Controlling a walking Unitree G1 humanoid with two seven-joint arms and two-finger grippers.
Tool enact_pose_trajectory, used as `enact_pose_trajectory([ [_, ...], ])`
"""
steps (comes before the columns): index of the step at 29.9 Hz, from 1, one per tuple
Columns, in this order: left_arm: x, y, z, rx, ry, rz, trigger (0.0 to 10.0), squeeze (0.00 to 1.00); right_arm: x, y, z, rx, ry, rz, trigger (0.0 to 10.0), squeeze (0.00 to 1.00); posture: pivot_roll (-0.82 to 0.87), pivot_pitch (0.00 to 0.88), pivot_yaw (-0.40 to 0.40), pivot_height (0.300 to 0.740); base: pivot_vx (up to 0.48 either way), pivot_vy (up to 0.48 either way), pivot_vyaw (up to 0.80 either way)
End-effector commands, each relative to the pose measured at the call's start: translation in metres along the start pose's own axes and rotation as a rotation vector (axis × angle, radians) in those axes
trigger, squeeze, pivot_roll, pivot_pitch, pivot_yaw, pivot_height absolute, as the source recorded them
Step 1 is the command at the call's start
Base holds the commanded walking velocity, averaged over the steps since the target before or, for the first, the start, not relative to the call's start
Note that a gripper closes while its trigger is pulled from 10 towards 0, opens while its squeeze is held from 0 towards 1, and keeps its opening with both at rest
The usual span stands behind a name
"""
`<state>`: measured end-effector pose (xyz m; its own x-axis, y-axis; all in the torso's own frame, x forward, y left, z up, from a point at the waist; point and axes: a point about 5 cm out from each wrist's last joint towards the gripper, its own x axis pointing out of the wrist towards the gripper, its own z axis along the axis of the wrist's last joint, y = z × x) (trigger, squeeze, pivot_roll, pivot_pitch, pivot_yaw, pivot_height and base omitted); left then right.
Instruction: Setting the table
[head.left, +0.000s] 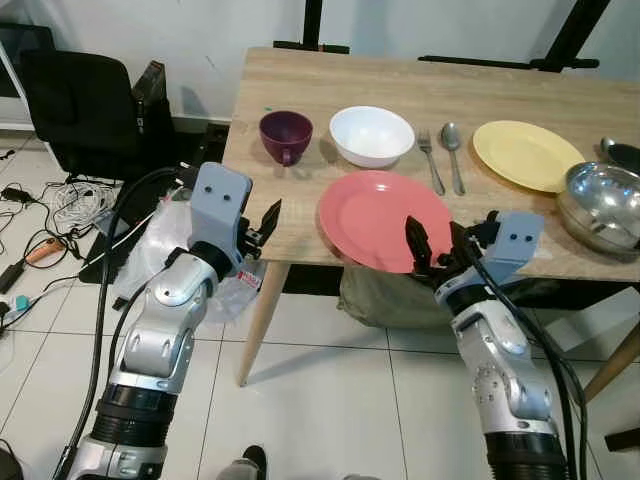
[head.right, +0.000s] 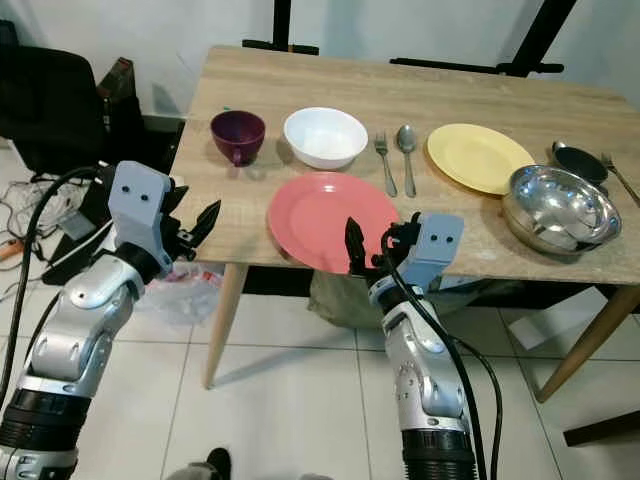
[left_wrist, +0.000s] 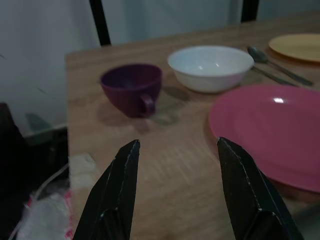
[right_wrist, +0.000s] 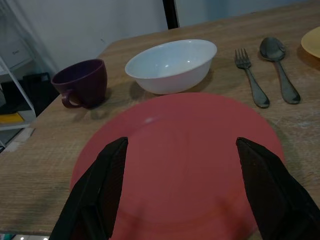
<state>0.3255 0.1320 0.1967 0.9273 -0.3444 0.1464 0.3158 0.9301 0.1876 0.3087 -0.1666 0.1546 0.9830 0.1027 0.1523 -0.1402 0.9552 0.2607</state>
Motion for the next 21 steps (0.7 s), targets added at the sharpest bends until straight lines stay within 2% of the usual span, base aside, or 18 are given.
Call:
enact_pose_trajectory([
  [1,0.002,0.007,0.002,0.034,-0.021,0.053,10.0,0.00,-0.001,0.001,0.000,-0.004,-0.008,-0.003,10.0,0.06,-0.12,0.046,-0.010,0.740,0.431,0.000,0.00],
  [8,0.003,0.007,0.003,0.045,-0.033,0.063,10.0,0.00,-0.002,0.000,0.000,-0.006,-0.012,-0.009,10.0,0.06,-0.12,0.047,-0.009,0.740,0.466,0.000,0.00],
  [21,0.003,-0.005,0.008,0.085,-0.073,-0.012,10.0,0.00,-0.004,-0.002,-0.002,-0.011,-0.010,-0.024,10.0,0.06,-0.12,0.051,-0.006,0.740,0.480,0.000,0.00],
])
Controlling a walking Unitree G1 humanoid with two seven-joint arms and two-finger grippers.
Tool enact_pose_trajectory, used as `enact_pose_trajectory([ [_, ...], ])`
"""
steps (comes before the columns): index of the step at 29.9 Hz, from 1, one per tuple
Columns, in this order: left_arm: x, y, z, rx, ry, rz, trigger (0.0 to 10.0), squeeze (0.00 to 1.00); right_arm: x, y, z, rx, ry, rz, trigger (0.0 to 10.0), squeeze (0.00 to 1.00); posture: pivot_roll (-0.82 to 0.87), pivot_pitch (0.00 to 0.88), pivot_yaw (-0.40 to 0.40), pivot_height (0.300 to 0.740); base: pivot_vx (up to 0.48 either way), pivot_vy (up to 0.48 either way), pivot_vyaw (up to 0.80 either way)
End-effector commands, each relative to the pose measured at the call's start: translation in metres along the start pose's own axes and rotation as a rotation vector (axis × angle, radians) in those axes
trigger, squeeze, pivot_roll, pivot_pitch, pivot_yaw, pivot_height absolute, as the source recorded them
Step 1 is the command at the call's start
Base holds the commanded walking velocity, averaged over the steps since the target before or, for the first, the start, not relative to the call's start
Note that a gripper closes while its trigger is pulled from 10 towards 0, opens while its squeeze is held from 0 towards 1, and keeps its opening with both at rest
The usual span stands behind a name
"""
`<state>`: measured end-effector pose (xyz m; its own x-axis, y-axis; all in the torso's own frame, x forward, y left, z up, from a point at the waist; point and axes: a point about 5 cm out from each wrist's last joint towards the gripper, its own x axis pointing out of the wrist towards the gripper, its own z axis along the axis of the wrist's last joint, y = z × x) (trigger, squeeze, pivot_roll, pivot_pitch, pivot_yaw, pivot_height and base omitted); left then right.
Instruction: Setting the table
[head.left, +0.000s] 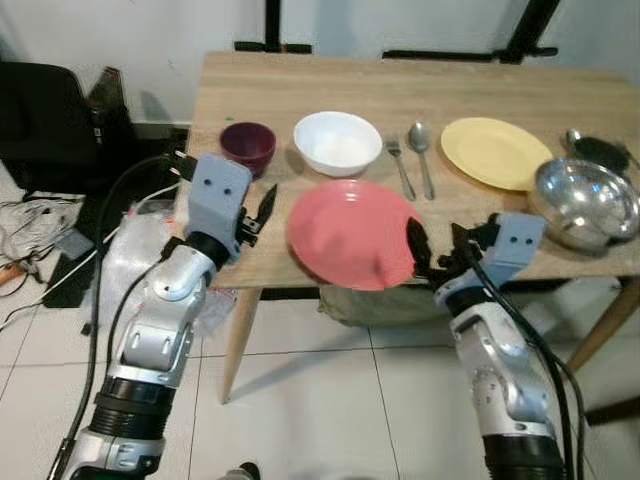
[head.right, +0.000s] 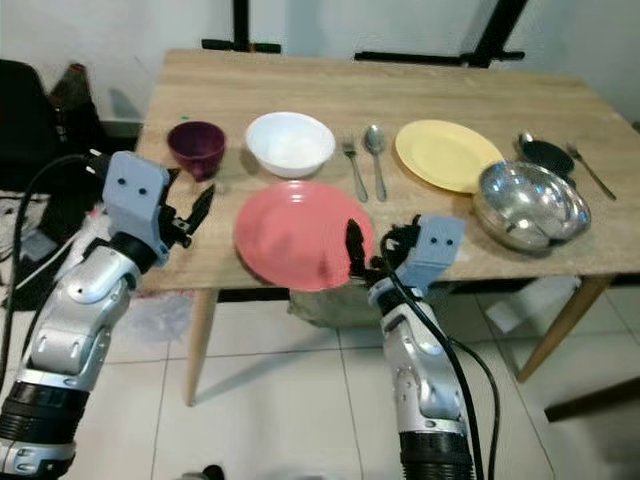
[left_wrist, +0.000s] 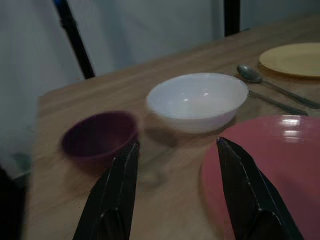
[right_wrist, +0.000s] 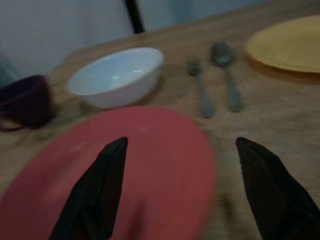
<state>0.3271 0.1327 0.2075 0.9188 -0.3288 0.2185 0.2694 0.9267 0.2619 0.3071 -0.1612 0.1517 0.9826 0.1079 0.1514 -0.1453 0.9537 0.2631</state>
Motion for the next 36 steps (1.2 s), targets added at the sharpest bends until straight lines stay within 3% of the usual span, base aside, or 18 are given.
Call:
enact_pose_trajectory([
  [1,-0.001,-0.009,-0.001,0.001,-0.007,-0.043,10.0,0.00,-0.002,-0.007,0.002,-0.014,-0.012,-0.029,10.0,0.06,-0.12,0.051,-0.006,0.740,0.480,0.000,0.00],
  [11,-0.001,-0.015,0.002,-0.004,-0.021,-0.088,10.0,0.00,-0.003,-0.008,0.001,-0.016,-0.010,-0.034,10.0,0.06,-0.12,0.050,-0.003,0.740,0.412,0.000,0.00],
  [20,-0.022,-0.034,0.017,-0.159,-0.052,-0.401,10.0,0.00,-0.005,-0.010,-0.003,-0.028,-0.001,-0.042,10.0,0.06,-0.12,0.049,-0.001,0.740,0.000,0.000,0.00],
  [30,-0.055,-0.040,0.011,-0.277,0.041,-0.727,10.0,0.00,-0.008,-0.022,-0.002,-0.071,0.007,-0.071,10.0,0.06,-0.11,0.051,-0.001,0.740,0.000,0.000,0.00],
  [36,-0.047,-0.048,-0.008,-0.269,0.110,-0.719,10.0,0.00,-0.009,-0.033,-0.001,-0.113,0.014,-0.100,10.0,0.06,-0.12,0.053,-0.003,0.740,0.000,0.000,0.00],
])
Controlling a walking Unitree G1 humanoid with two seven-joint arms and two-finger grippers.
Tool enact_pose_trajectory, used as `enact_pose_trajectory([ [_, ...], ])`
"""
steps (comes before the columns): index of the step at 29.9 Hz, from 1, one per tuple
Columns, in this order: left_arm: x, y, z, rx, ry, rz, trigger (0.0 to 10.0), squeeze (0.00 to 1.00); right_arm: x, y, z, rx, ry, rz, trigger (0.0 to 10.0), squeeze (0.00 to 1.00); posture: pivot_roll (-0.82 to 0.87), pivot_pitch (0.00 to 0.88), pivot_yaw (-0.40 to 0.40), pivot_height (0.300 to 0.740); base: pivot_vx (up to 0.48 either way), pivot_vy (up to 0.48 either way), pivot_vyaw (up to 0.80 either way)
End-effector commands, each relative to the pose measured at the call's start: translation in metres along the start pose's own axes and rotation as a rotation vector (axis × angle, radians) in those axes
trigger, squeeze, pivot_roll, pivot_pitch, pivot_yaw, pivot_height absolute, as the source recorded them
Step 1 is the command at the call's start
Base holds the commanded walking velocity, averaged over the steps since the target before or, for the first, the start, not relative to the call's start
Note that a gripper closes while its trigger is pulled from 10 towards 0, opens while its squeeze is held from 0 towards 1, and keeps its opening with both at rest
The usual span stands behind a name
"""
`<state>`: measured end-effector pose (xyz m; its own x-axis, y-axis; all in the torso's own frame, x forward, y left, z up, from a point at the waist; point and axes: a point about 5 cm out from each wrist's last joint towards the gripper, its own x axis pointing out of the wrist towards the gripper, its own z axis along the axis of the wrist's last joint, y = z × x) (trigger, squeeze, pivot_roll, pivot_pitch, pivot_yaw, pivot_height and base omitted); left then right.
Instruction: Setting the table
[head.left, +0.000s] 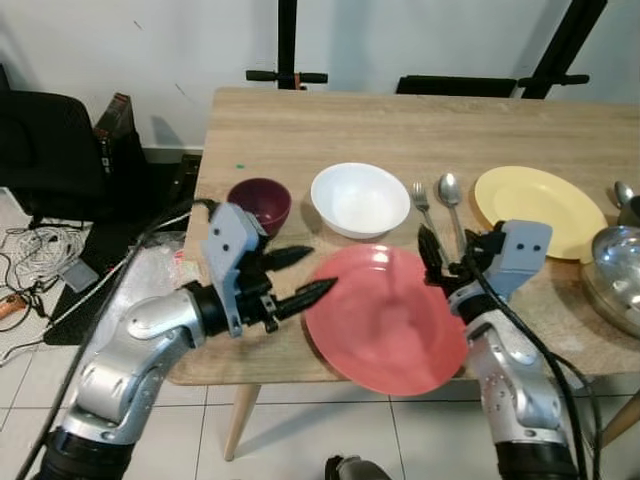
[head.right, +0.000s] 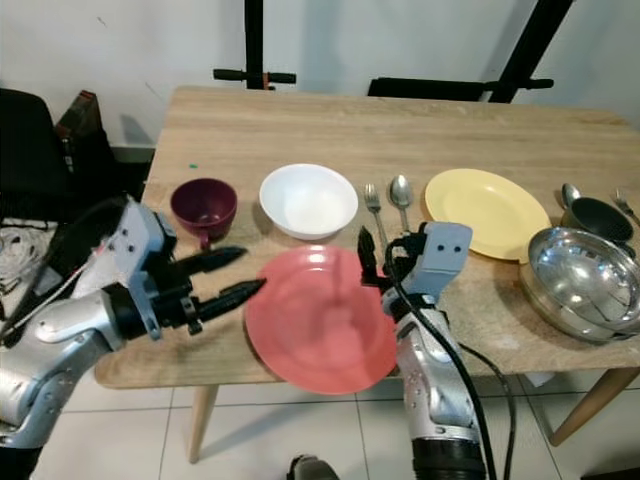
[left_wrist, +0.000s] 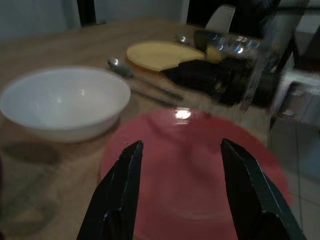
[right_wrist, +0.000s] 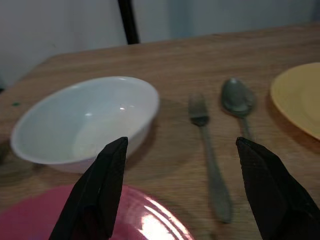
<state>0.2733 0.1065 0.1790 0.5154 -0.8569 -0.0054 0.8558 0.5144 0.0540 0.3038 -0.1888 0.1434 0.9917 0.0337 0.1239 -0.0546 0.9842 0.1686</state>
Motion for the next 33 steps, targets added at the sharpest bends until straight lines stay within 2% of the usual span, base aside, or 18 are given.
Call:
enact_pose_trajectory([
  [1,0.011,0.007,-0.016,-0.007,0.058,0.046,10.0,0.00,0.000,-0.008,0.000,-0.012,0.001,-0.029,10.0,0.06,-0.13,0.054,-0.010,0.740,0.000,0.000,0.00],
  [3,0.014,0.010,-0.022,-0.014,0.080,0.057,10.0,0.00,0.000,-0.009,0.001,-0.015,0.001,-0.031,10.0,0.06,-0.13,0.054,-0.010,0.740,0.000,0.000,0.00],
  [5,0.018,0.015,-0.025,-0.071,0.064,0.074,10.0,0.00,0.001,-0.010,0.001,-0.020,0.003,-0.034,10.0,0.06,-0.13,0.055,-0.012,0.740,0.000,0.000,0.00],
  [6,0.018,0.015,-0.025,-0.071,0.064,0.074,10.0,0.00,0.001,-0.010,0.001,-0.020,0.003,-0.034,10.0,0.06,-0.13,0.055,-0.012,0.740,0.000,0.000,0.00],
  [7,0.017,0.022,-0.021,-0.104,0.029,0.110,10.0,0.00,0.000,-0.010,0.001,-0.026,0.004,-0.032,10.0,0.06,-0.14,0.057,-0.006,0.740,0.000,0.000,0.00],
  [8,0.015,0.028,-0.016,-0.134,-0.004,0.138,10.0,0.00,0.000,-0.010,0.001,-0.031,0.003,-0.031,10.0,0.06,-0.15,0.057,-0.003,0.740,0.000,0.000,0.00],
  [10,-0.005,0.041,0.002,-0.173,-0.108,0.216,10.0,0.00,-0.002,-0.014,0.003,-0.036,-0.006,-0.042,10.0,0.05,-0.15,0.059,0.001,0.740,0.000,0.000,0.00],
  [11,-0.016,0.042,0.007,-0.171,-0.126,0.232,10.0,0.00,-0.003,-0.016,0.004,-0.037,-0.007,-0.049,10.0,0.06,-0.15,0.059,0.001,0.740,0.000,0.000,0.00],
  [12,-0.016,0.042,0.007,-0.171,-0.126,0.232,10.0,0.00,-0.003,-0.016,0.004,-0.037,-0.007,-0.049,10.0,0.06,-0.15,0.059,0.001,0.740,0.000,0.000,0.00],
  [13,-0.028,0.039,0.004,-0.117,-0.086,0.238,10.0,0.00,-0.005,-0.019,0.002,-0.037,-0.003,-0.056,10.0,0.06,-0.14,0.062,-0.009,0.740,0.000,0.000,0.00],
  [14,-0.028,0.039,0.004,-0.117,-0.086,0.238,10.0,0.00,-0.005,-0.019,0.002,-0.037,-0.003,-0.056,10.0,0.06,-0.14,0.062,-0.009,0.740,0.000,0.000,0.00],
  [15,-0.037,0.033,-0.005,-0.045,-0.004,0.222,10.0,0.00,-0.005,-0.020,-0.001,-0.037,0.007,-0.058,10.0,0.06,-0.14,0.062,-0.009,0.740,0.000,0.000,0.00],
  [16,-0.037,0.033,-0.005,-0.045,-0.004,0.222,10.0,0.00,-0.005,-0.020,-0.001,-0.037,0.007,-0.058,10.0,0.06,-0.14,0.062,-0.009,0.740,0.000,0.000,0.00],
  [19,-0.042,0.022,-0.017,0.053,0.086,0.179,10.0,0.00,-0.003,-0.018,-0.006,-0.039,0.026,-0.046,10.0,0.05,-0.12,0.060,-0.018,0.740,0.000,0.000,0.00],
  [22,-0.041,0.018,-0.023,0.117,0.132,0.165,10.0,0.00,-0.001,-0.017,-0.009,-0.040,0.037,-0.037,10.0,0.05,-0.12,0.054,-0.023,0.740,0.000,0.000,0.00],
  [25,-0.031,0.018,-0.037,0.245,0.170,0.205,10.0,0.00,0.000,-0.012,-0.015,-0.042,0.053,-0.021,10.0,0.05,-0.11,0.049,-0.025,0.740,0.000,0.000,0.00],
  [29,-0.022,0.018,-0.031,0.293,0.122,0.252,10.0,0.00,-0.002,-0.010,-0.019,-0.040,0.061,-0.016,10.0,0.06,-0.13,0.038,-0.023,0.740,0.000,0.000,0.00],
  [33,-0.013,0.014,-0.032,0.320,0.108,0.225,10.0,0.00,-0.006,-0.011,-0.022,-0.039,0.070,-0.015,10.0,0.05,-0.13,0.036,-0.030,0.740,0.000,0.000,0.00],
])
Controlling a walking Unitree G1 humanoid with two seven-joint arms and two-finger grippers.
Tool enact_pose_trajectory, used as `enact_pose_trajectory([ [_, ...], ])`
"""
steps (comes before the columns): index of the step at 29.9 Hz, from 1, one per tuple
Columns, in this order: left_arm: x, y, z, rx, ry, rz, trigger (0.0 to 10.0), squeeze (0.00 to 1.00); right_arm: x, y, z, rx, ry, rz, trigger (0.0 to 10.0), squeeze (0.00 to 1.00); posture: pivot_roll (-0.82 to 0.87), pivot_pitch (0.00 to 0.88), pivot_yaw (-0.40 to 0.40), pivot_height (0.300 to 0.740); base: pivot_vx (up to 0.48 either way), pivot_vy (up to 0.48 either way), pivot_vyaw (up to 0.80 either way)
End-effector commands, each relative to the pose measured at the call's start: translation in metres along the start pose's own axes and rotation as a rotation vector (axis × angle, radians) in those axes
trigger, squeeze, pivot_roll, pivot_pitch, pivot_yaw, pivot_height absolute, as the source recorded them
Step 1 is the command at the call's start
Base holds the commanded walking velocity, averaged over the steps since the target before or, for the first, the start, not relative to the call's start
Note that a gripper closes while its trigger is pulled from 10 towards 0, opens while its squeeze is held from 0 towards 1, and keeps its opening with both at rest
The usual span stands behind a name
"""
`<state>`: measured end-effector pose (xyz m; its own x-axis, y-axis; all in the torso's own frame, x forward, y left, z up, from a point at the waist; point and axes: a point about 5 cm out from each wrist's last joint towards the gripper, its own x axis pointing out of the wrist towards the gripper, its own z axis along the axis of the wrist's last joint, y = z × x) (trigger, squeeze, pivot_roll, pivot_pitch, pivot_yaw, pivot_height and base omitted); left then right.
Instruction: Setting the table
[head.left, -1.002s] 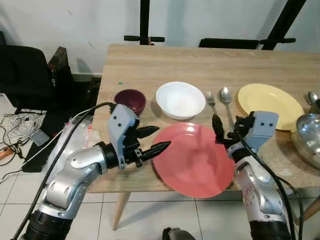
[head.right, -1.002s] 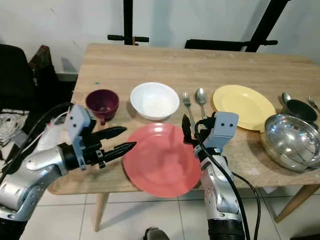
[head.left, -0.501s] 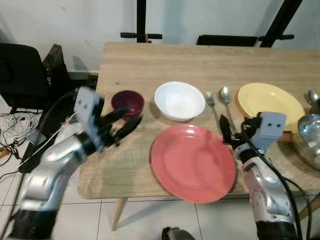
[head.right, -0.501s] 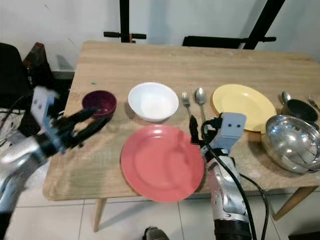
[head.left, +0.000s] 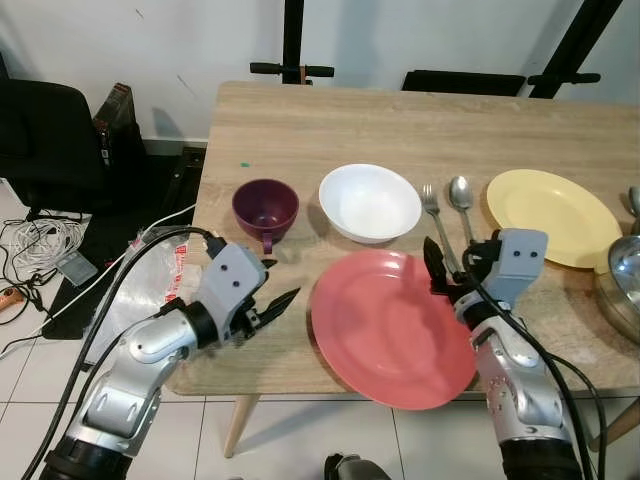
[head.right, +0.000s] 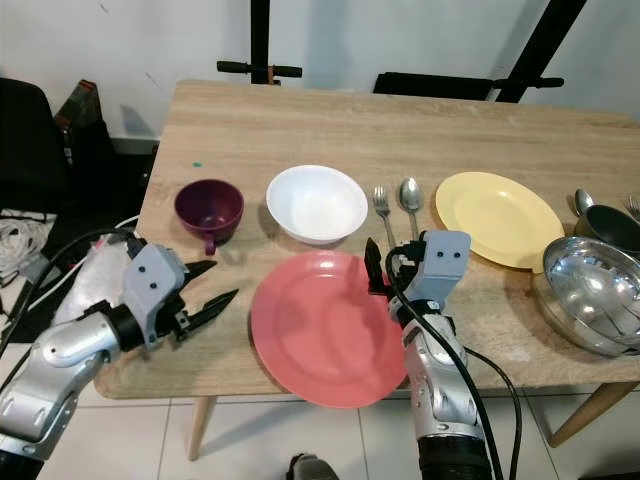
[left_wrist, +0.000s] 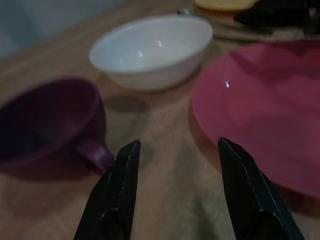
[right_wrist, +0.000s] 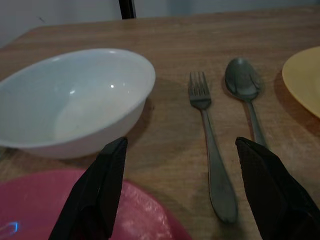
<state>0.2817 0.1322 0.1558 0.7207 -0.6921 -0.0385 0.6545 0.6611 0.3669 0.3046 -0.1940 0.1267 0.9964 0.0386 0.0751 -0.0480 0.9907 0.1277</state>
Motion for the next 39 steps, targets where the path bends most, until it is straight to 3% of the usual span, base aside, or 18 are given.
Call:
enact_pose_trajectory([
  [1,0.006,-0.011,-0.006,0.016,0.013,-0.043,10.0,0.00,-0.004,-0.003,-0.008,0.003,0.026,-0.012,10.0,0.06,-0.13,0.036,-0.030,0.740,0.000,0.000,0.00],
  [10,0.020,-0.033,-0.007,0.045,-0.015,-0.164,10.0,0.00,-0.003,-0.008,-0.009,0.000,0.023,-0.025,10.0,0.06,-0.13,0.042,-0.026,0.740,0.000,0.000,0.00],
  [16,0.040,-0.042,-0.003,0.185,-0.070,-0.182,10.0,0.00,-0.006,-0.024,-0.005,0.013,-0.003,-0.091,10.0,0.05,-0.15,0.050,-0.010,0.740,0.000,0.000,0.00],
  [22,0.055,-0.050,-0.005,0.260,-0.072,-0.211,10.0,0.00,-0.006,-0.028,-0.003,0.015,-0.011,-0.099,10.0,0.05,-0.16,0.051,-0.010,0.740,0.000,0.000,0.00],
  [29,0.065,-0.059,-0.018,0.274,-0.017,-0.302,10.0,0.00,-0.005,-0.028,-0.004,0.020,-0.013,-0.114,10.0,0.05,-0.15,0.053,-0.007,0.740,0.000,0.000,0.00],
  [35,0.053,-0.054,-0.045,0.289,0.122,-0.355,10.0,0.00,-0.004,-0.031,-0.001,0.035,-0.029,-0.134,10.0,0.05,-0.15,0.056,0.000,0.740,0.000,0.000,0.00],
  [36,0.043,-0.049,-0.055,0.305,0.168,-0.364,10.0,0.00,-0.004,-0.031,0.001,0.036,-0.035,-0.132,10.0,0.05,-0.15,0.056,0.000,0.740,0.000,0.000,0.00],
  [39,0.033,-0.044,-0.062,0.312,0.200,-0.363,10.0,0.00,-0.004,-0.031,0.002,0.037,-0.037,-0.125,10.0,0.05,-0.14,0.062,0.001,0.740,0.000,0.000,0.00],
])
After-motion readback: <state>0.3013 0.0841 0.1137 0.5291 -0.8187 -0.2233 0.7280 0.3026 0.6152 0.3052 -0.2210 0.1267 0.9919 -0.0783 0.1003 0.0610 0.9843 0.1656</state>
